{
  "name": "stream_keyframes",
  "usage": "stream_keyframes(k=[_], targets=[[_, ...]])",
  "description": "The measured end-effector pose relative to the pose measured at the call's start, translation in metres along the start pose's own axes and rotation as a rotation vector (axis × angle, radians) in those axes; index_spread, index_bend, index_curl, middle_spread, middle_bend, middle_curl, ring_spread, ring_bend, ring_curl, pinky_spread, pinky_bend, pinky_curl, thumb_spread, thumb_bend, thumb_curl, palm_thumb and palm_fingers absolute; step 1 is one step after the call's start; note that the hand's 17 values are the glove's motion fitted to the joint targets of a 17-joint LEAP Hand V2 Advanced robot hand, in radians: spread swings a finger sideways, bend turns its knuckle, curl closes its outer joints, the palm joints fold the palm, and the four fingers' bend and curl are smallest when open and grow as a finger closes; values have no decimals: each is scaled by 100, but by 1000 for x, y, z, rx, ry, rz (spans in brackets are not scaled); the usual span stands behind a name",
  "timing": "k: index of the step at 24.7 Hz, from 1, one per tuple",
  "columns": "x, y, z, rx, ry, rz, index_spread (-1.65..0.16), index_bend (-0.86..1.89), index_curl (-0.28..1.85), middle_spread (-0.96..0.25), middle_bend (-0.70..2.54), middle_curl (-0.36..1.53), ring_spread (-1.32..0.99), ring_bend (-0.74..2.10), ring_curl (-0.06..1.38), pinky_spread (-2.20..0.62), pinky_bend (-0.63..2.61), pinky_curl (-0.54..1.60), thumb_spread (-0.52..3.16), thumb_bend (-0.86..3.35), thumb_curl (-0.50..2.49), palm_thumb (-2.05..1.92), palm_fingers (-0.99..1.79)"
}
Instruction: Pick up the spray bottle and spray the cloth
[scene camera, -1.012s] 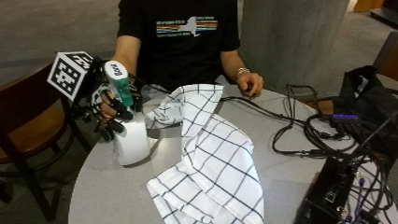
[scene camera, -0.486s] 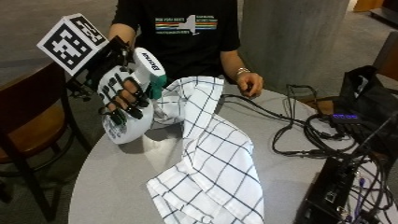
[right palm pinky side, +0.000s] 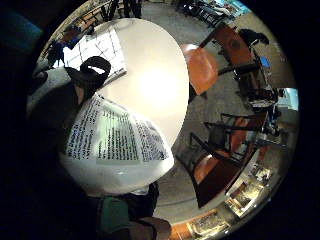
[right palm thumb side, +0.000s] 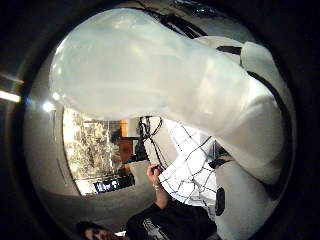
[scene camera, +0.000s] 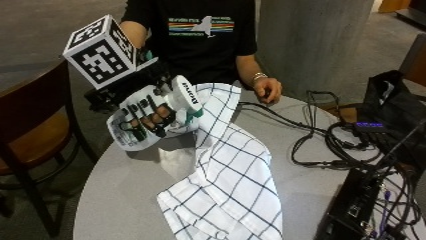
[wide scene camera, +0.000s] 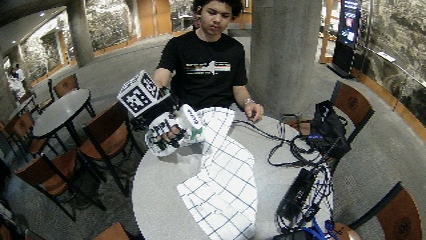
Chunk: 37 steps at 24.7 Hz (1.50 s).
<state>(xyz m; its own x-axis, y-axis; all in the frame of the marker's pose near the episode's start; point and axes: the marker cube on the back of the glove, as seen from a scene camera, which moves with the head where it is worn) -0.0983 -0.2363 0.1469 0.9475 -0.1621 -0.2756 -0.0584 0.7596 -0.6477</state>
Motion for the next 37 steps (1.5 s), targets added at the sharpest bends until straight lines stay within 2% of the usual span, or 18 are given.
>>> stream_keyframes(k=[16, 37], targets=[[-10, -4, 22, -104, 130, -13, -20, 25, 55, -10, 49, 52, -21, 40, 40, 12, 18, 31, 15, -3, 74, 108, 120], [-11, -1, 21, -82, 123, -22, -20, 24, 59, -10, 49, 52, -23, 43, 41, 11, 18, 31, 14, -3, 77, 107, 121]])
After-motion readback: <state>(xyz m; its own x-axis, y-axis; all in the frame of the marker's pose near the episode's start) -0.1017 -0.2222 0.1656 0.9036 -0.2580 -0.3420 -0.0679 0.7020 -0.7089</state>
